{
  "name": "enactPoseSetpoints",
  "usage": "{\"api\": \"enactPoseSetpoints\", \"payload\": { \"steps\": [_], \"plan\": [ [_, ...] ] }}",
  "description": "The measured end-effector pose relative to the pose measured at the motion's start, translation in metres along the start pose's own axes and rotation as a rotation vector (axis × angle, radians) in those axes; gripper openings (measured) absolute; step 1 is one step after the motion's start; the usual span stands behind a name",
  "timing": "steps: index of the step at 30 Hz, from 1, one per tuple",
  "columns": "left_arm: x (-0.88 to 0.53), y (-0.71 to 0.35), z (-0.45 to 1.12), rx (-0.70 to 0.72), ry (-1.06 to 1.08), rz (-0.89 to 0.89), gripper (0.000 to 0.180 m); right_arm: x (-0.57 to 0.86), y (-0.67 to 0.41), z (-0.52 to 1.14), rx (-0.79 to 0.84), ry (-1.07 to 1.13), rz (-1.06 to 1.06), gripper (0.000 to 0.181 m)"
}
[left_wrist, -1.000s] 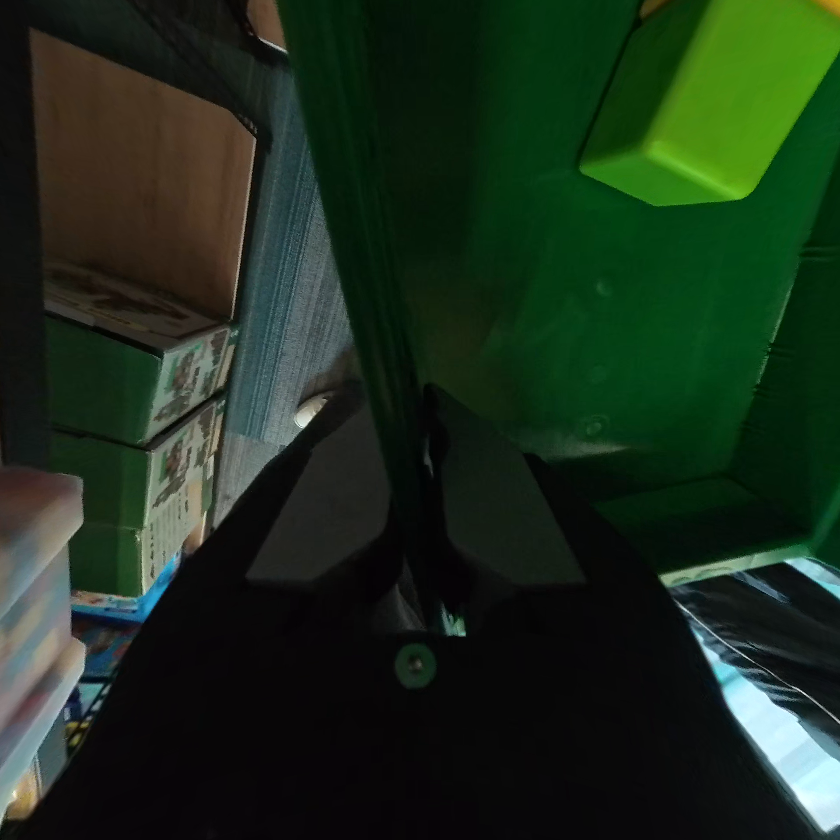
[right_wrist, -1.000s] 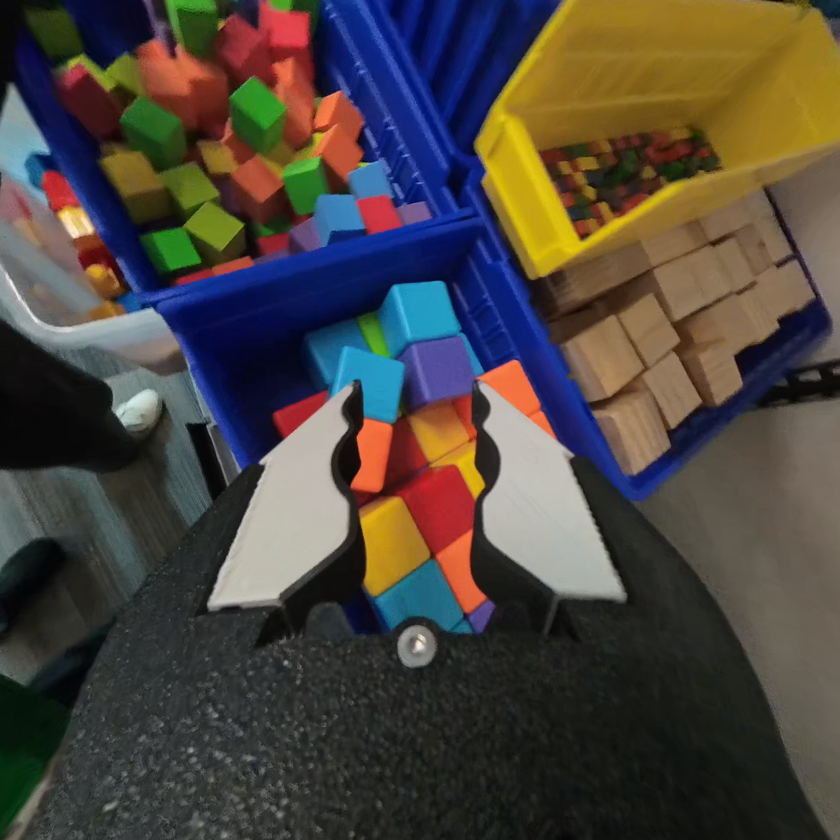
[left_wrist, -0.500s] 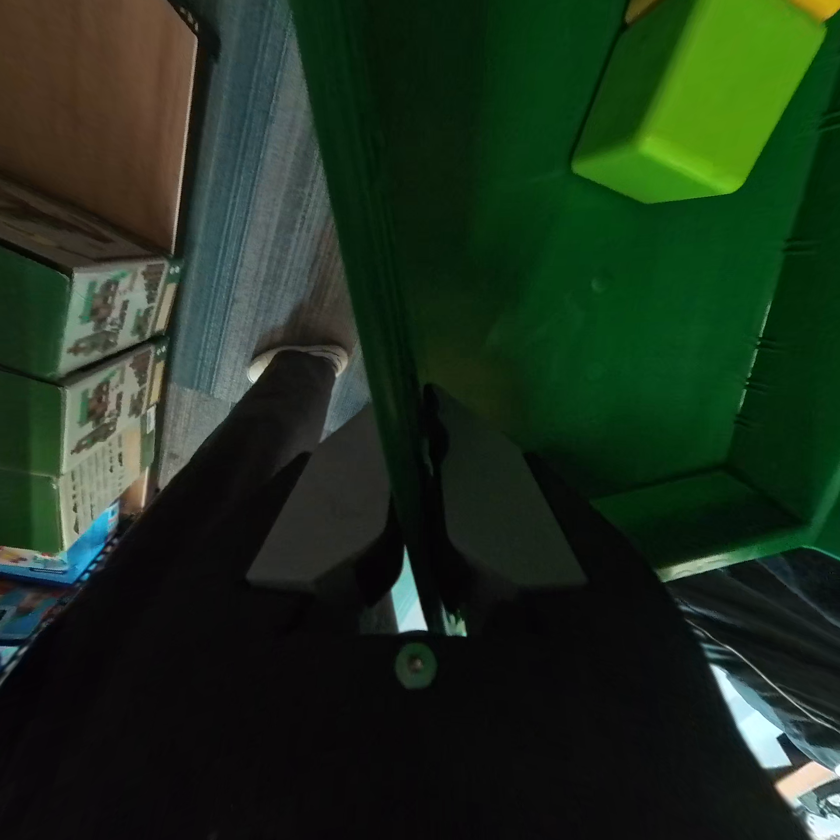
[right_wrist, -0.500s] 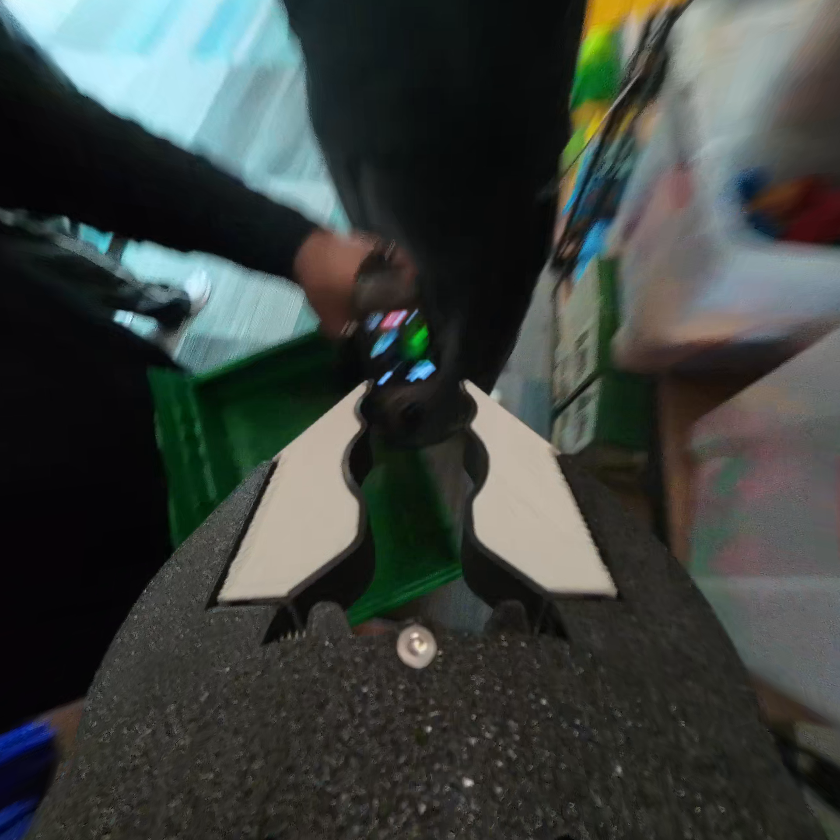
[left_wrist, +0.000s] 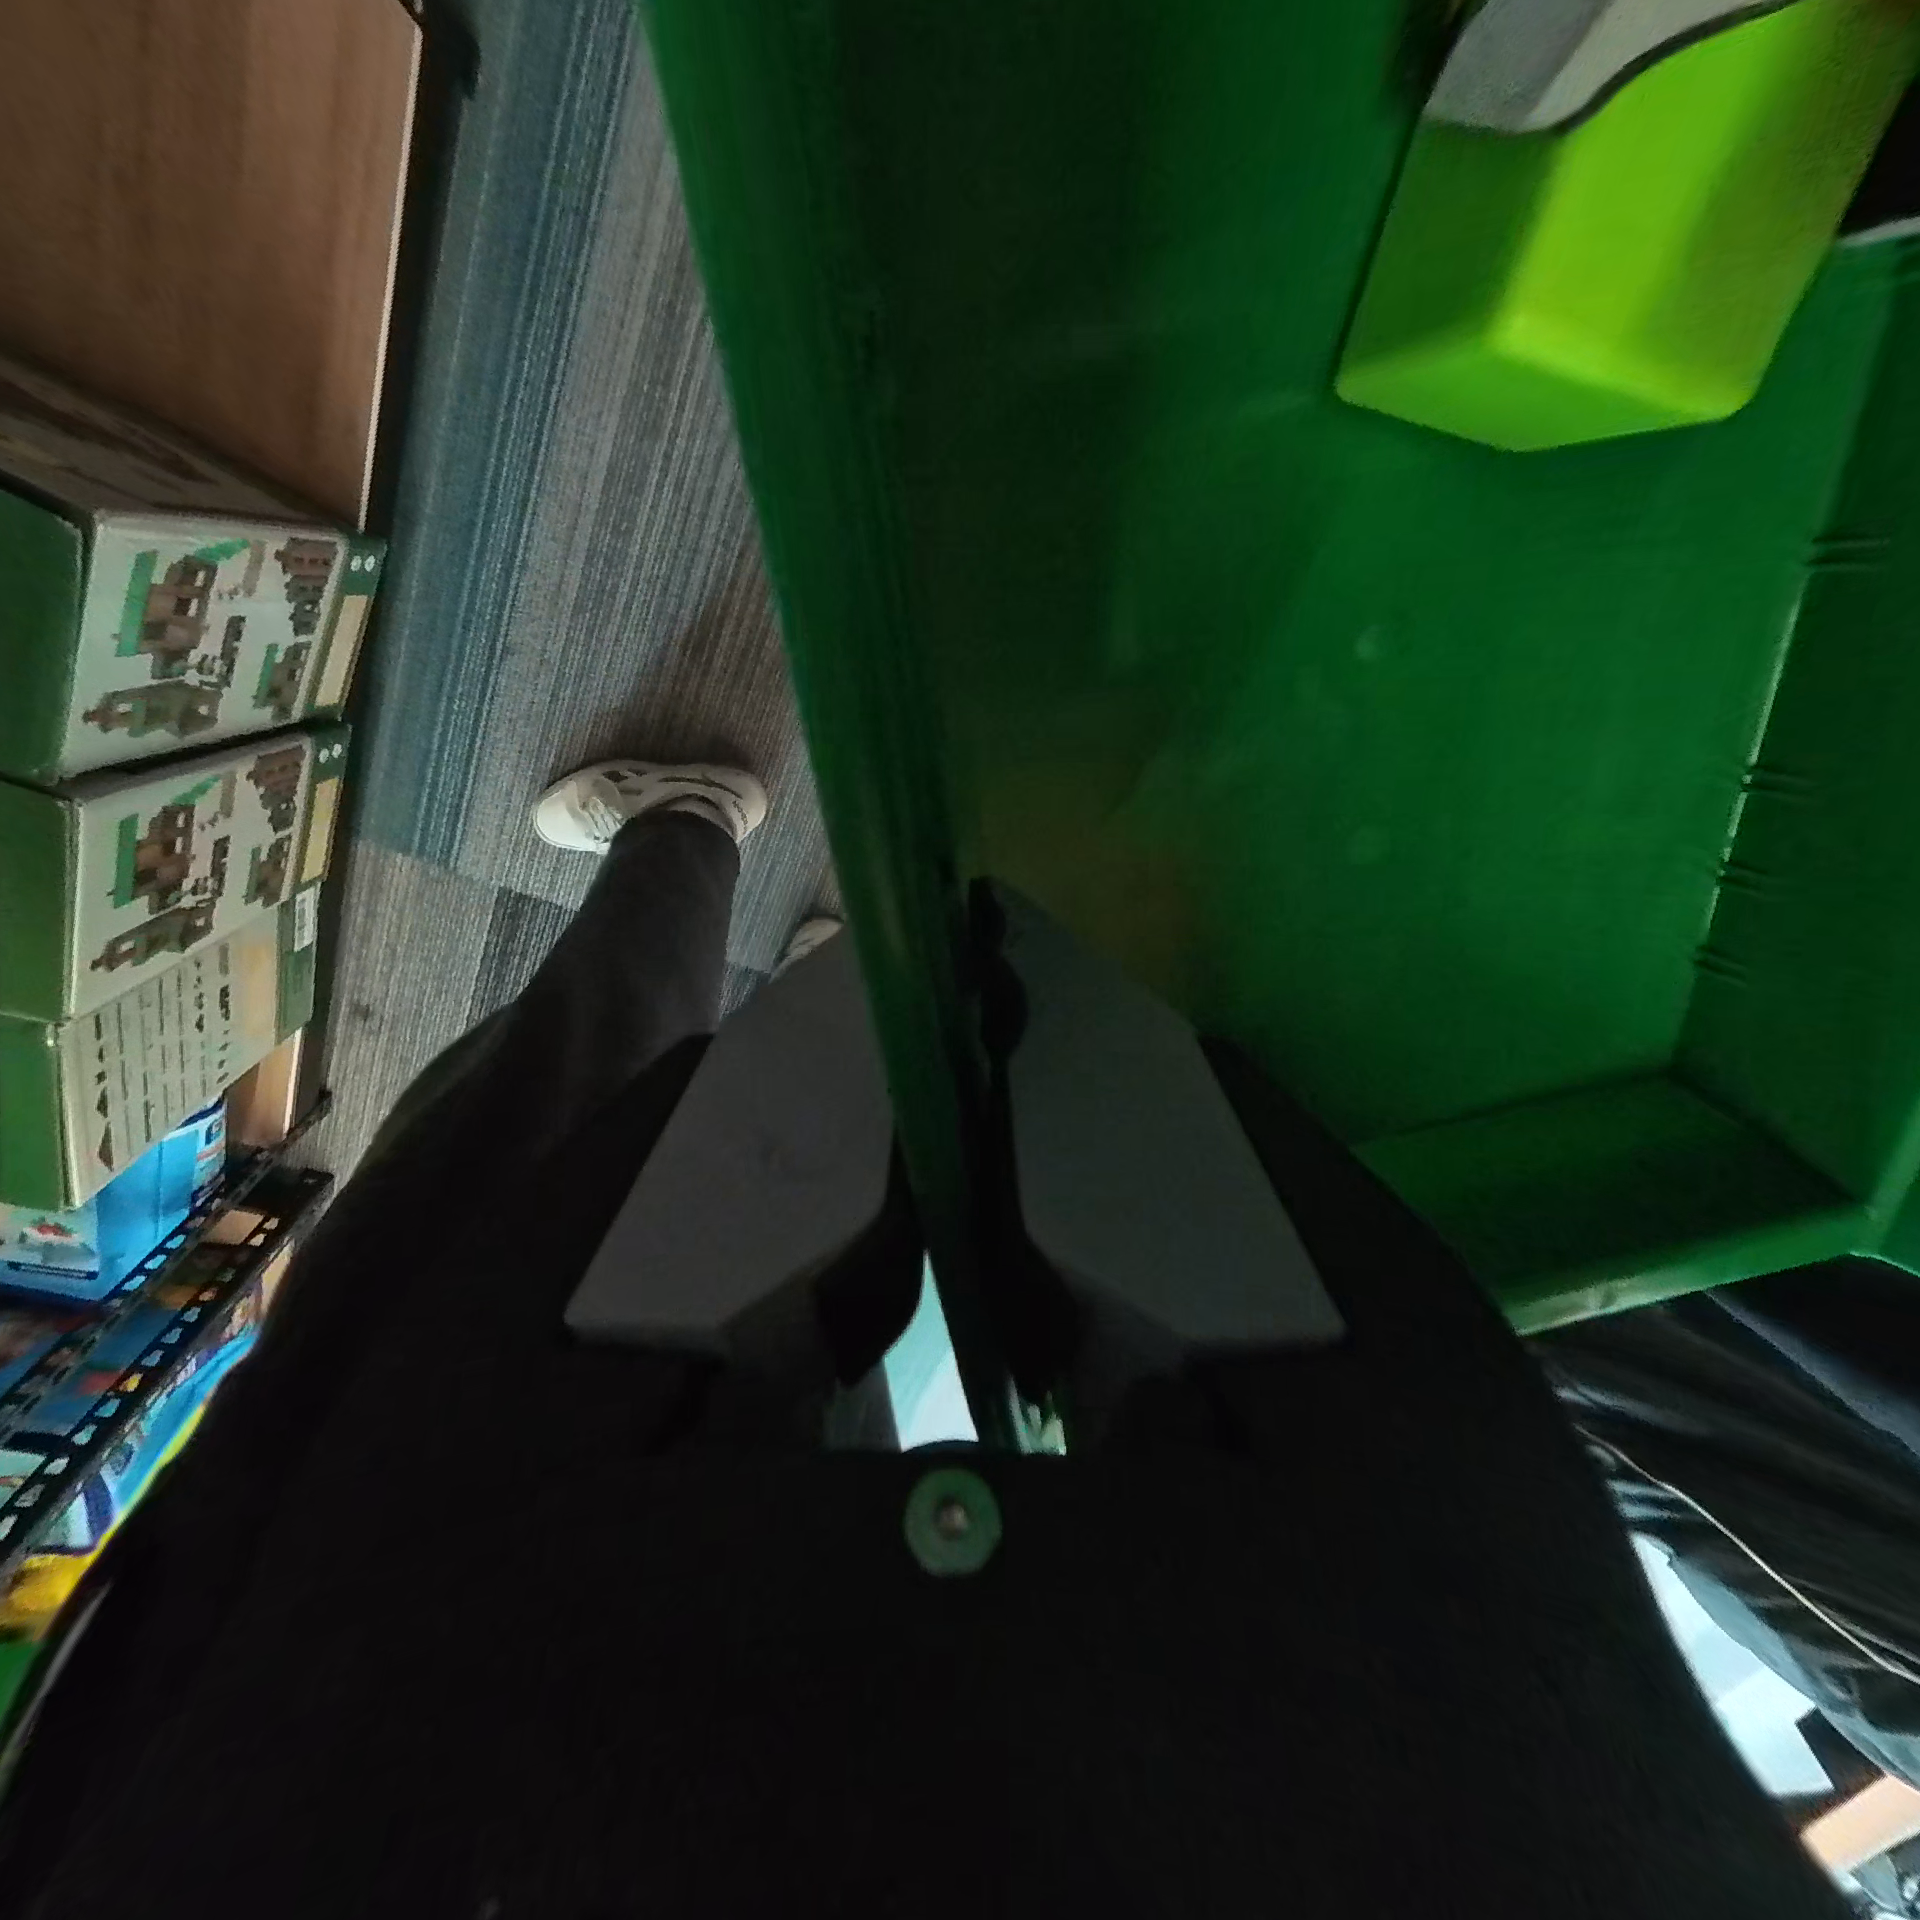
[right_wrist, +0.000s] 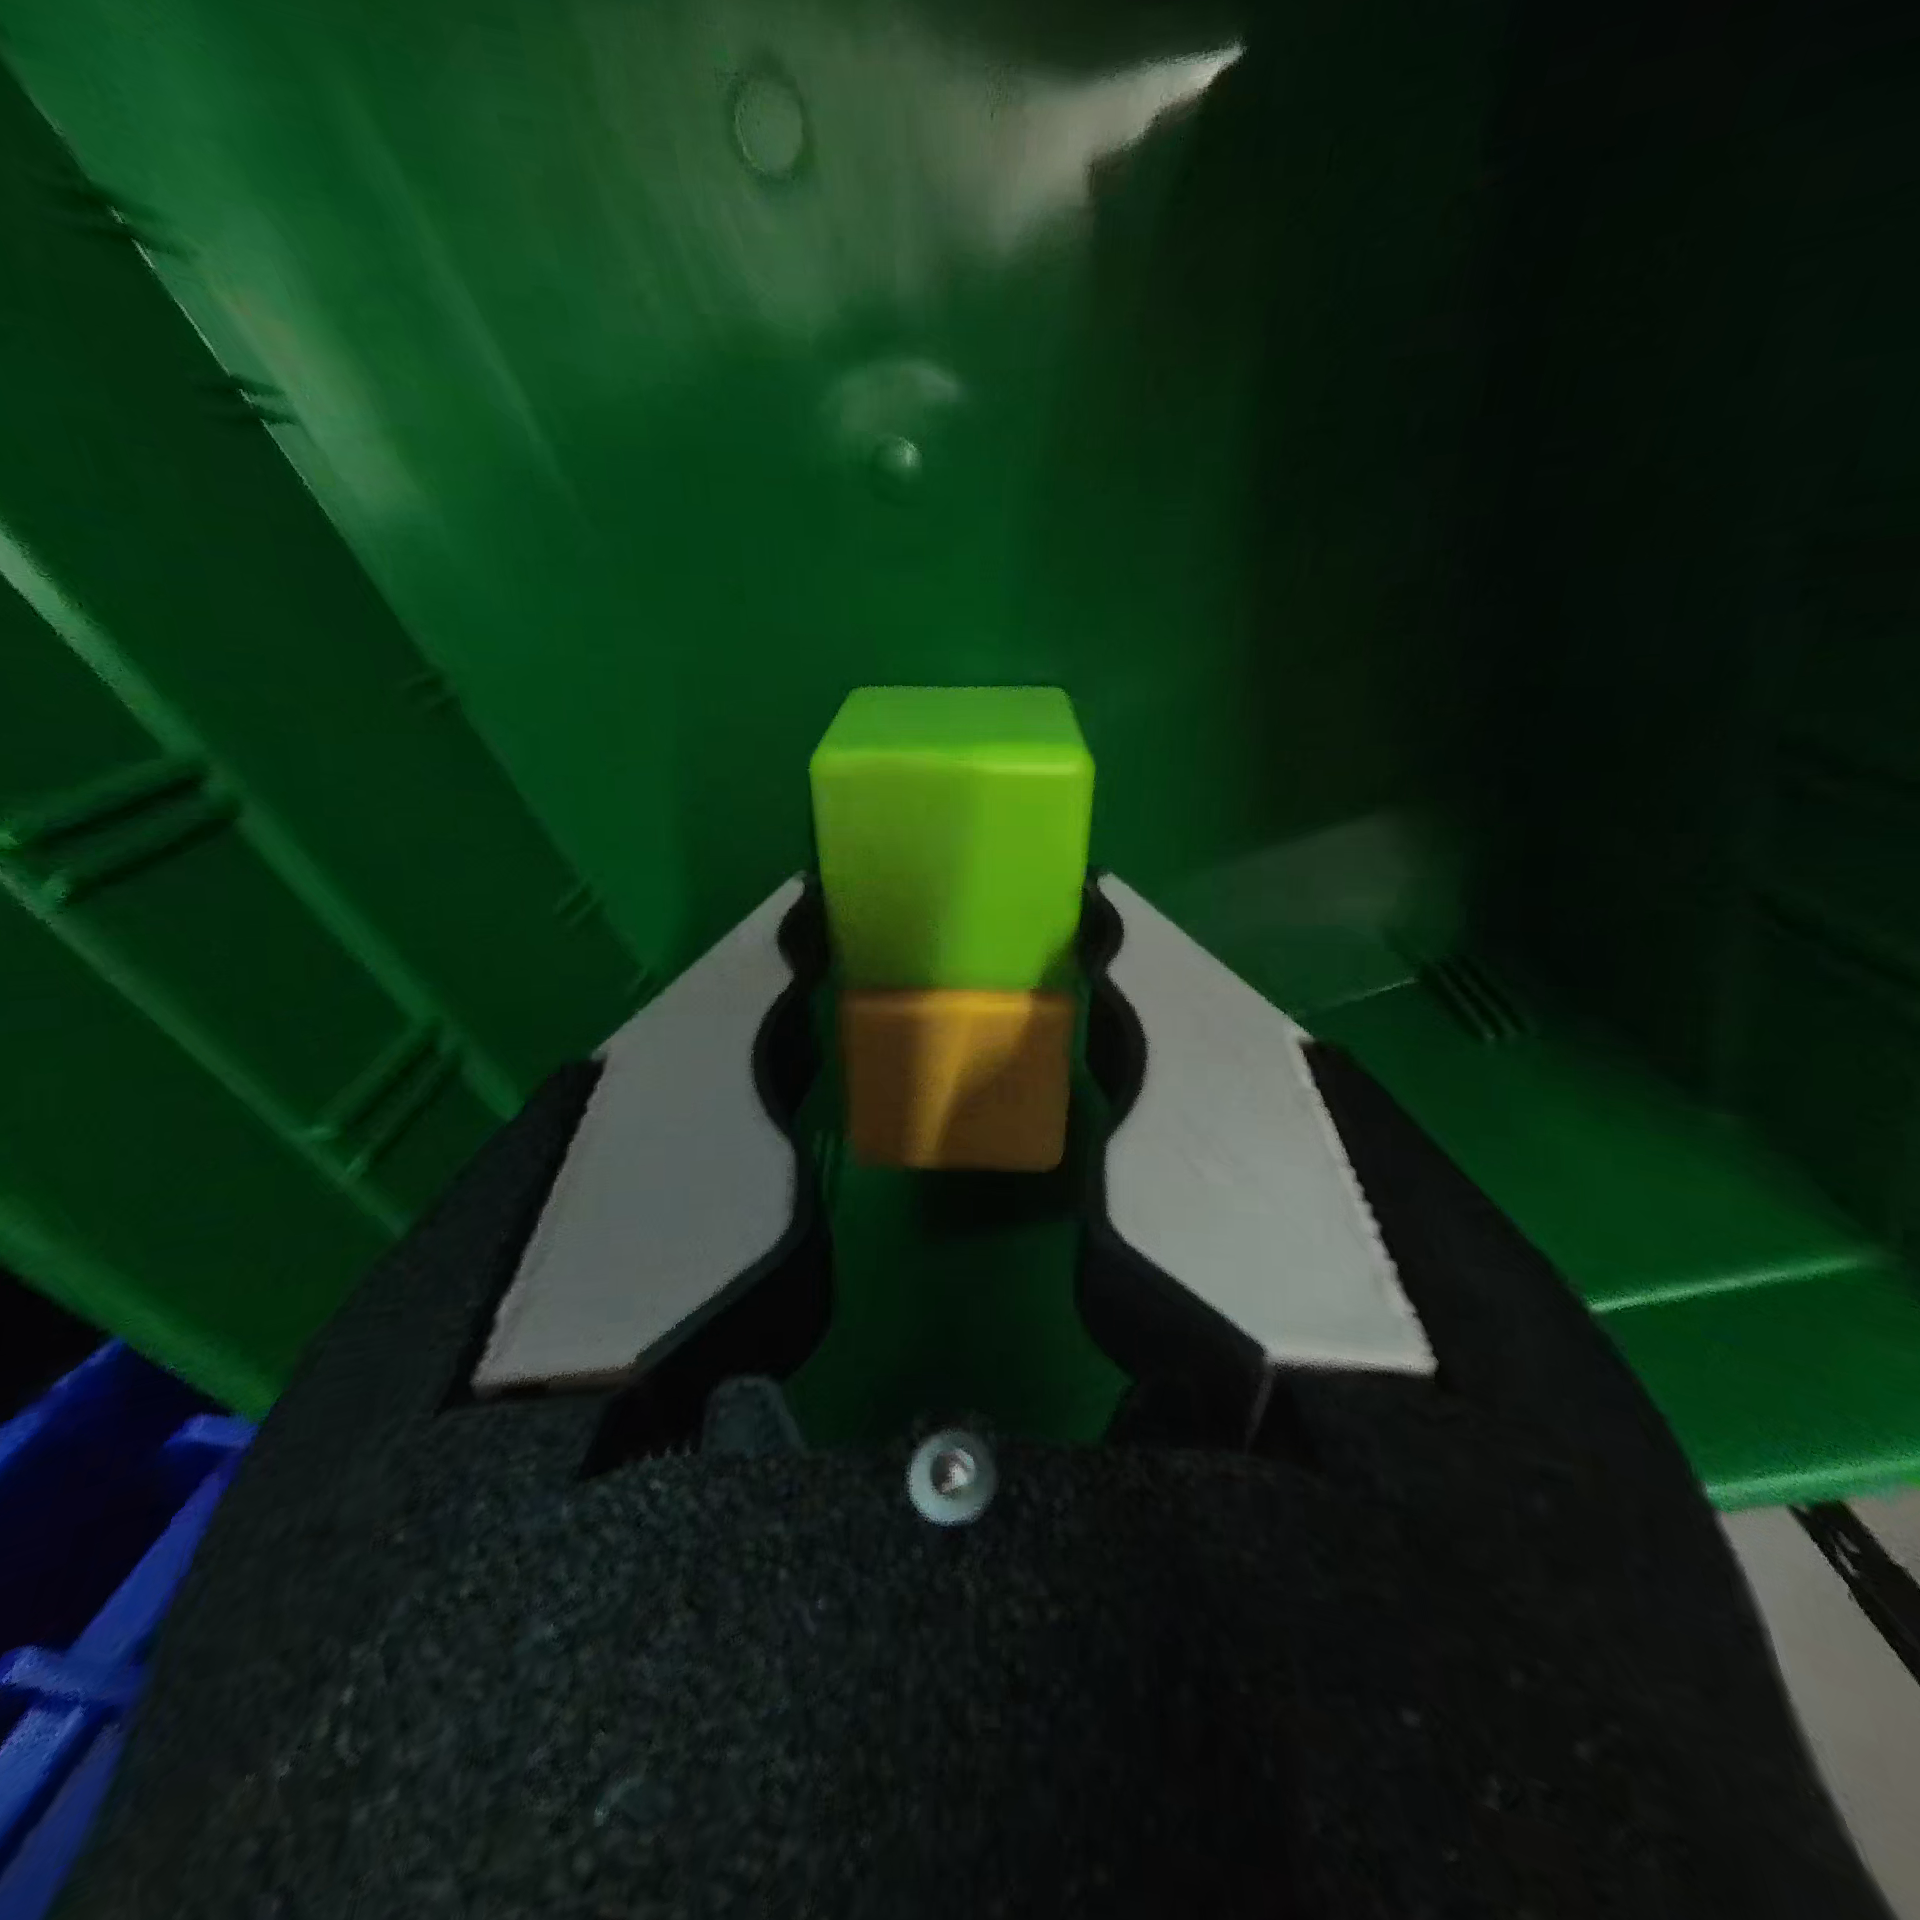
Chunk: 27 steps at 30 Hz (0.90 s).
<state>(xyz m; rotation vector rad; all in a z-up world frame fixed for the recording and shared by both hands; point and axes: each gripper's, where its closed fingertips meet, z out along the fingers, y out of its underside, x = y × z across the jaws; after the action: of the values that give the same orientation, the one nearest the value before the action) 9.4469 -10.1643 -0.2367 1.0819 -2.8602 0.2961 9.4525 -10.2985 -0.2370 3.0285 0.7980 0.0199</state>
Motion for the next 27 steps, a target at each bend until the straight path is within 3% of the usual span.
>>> {"api": "enactPoseSetpoints", "payload": {
  "steps": [3,8,15,21,24,25,27],
  "plan": [
    [0.0,0.01,0.0,0.028,0.002,-0.041,0.002,-0.001,-0.007,-0.008,0.008,-0.028,-0.04,0.048],
    [-0.002,0.034,0.011,0.05,0.029,-0.156,0.002,0.038,-0.027,-0.09,0.296,-0.019,-0.025,0.048],
    [0.0,0.039,0.038,0.041,0.081,-0.299,0.001,0.316,0.04,-0.314,0.564,0.543,0.259,0.048],
    [0.009,0.02,0.054,0.038,0.117,-0.375,0.001,0.537,0.111,-0.401,0.527,0.679,0.607,0.047],
    [0.022,0.013,0.064,0.027,0.138,-0.393,0.001,0.587,0.127,-0.374,0.441,0.603,0.694,0.049],
    [0.027,0.011,0.066,0.029,0.139,-0.394,0.001,0.591,0.13,-0.371,0.443,0.603,0.715,0.057],
    [0.039,0.011,0.068,0.035,0.142,-0.407,0.001,0.59,0.135,-0.387,0.501,0.699,0.729,0.053]
  ]
}}
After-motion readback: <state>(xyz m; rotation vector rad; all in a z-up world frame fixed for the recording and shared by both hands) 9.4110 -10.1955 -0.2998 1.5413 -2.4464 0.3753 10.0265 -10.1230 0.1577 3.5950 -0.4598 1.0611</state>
